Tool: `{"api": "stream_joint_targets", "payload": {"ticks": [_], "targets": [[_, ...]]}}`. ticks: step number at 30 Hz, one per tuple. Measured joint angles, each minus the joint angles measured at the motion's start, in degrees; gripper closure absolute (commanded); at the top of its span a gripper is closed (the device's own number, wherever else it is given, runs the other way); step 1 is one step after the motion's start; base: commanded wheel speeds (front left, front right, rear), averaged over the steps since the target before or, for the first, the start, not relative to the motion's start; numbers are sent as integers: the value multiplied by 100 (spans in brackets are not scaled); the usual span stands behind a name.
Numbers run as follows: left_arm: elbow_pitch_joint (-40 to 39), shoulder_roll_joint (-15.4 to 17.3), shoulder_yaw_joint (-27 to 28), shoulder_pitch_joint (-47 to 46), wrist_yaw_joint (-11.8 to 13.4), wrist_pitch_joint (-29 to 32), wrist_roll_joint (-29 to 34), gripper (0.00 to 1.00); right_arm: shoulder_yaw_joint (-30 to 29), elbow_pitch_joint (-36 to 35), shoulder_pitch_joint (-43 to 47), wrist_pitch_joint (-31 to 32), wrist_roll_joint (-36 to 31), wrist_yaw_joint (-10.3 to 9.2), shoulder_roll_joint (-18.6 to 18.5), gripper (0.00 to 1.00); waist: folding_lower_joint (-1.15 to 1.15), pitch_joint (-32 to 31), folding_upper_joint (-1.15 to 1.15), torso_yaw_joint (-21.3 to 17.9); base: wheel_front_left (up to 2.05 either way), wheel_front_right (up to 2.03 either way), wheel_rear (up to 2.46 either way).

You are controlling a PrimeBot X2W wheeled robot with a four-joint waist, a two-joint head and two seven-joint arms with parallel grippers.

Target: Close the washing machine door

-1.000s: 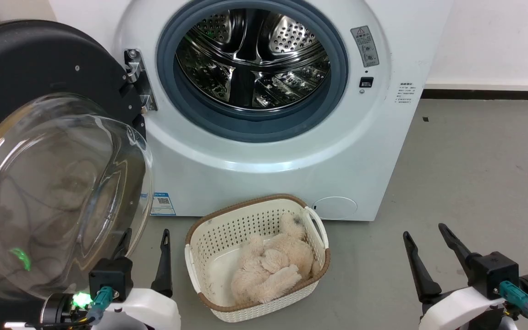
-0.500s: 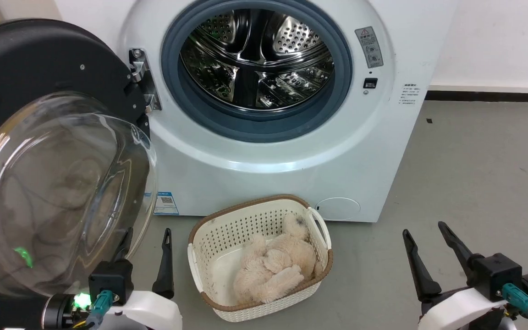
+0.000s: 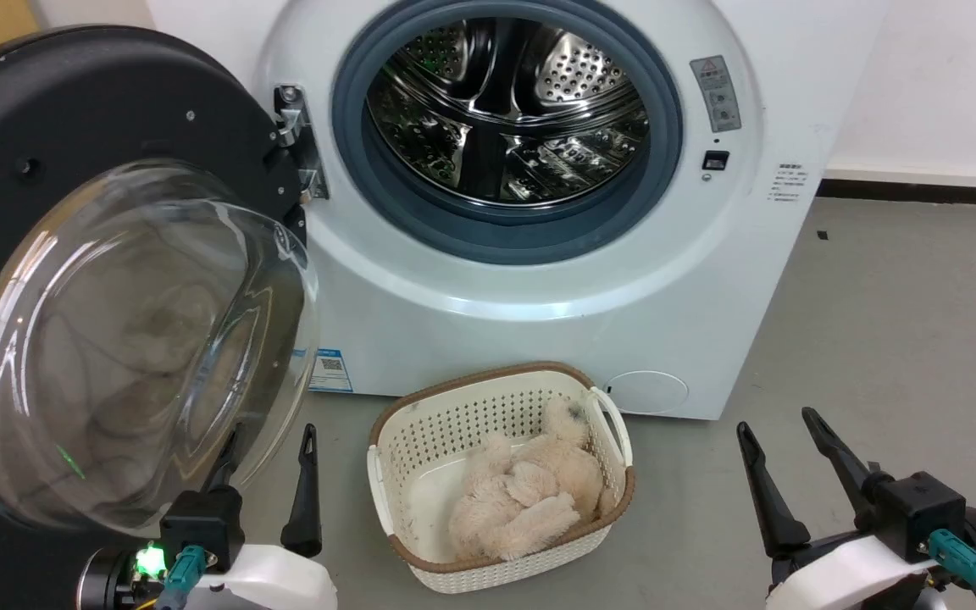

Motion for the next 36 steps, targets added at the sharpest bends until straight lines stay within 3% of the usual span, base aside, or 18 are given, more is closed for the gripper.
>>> {"api": "stream_joint_targets", "payload": {"ticks": [36], "targets": [[-100, -1, -8, 143, 1, -455, -115, 0, 318, 19, 124, -438, 372, 0, -2, 0, 0, -72, 0, 1284, 0, 0, 0]]}}
